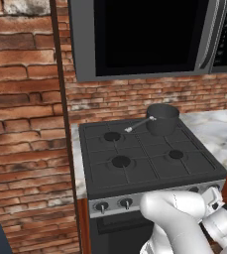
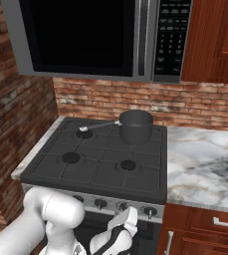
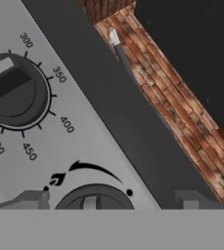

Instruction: Turn off the rear right burner of the stove.

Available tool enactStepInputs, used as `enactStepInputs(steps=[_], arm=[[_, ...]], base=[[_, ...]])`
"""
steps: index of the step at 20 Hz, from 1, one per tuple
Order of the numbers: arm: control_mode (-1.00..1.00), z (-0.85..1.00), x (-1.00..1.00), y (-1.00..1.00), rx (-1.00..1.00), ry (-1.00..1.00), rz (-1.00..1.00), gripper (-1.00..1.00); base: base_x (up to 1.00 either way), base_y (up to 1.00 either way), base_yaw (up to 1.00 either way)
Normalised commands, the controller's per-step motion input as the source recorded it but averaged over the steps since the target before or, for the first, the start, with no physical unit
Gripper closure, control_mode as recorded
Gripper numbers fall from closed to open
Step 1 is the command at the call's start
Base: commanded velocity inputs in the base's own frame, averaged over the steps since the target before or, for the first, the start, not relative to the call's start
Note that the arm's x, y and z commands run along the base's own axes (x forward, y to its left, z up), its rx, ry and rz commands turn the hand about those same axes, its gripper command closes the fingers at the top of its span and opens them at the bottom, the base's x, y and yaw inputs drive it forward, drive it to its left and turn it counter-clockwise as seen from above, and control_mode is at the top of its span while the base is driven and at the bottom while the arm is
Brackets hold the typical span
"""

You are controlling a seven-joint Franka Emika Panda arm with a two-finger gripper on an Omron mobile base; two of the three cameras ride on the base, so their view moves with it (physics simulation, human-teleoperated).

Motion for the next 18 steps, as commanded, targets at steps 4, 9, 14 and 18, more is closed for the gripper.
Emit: enactStepInputs(steps=[4,9,14,18], arm=[[-1.00,0.00,0.09,0.00,0.00,0.08,0.00,-1.00],[-1.00,0.00,0.18,0.00,0.00,0.12,-0.01,-1.00],[-1.00,-0.10,0.02,0.00,0.00,0.11,-0.03,-1.00],[-1.00,-0.21,-0.02,-0.08,0.00,0.10,-0.05,-1.00]], base=[[0.00,0.00,0.00],[0.00,0.00,0.00],[0.00,0.00,0.00],[0.00,0.00,0.00]])
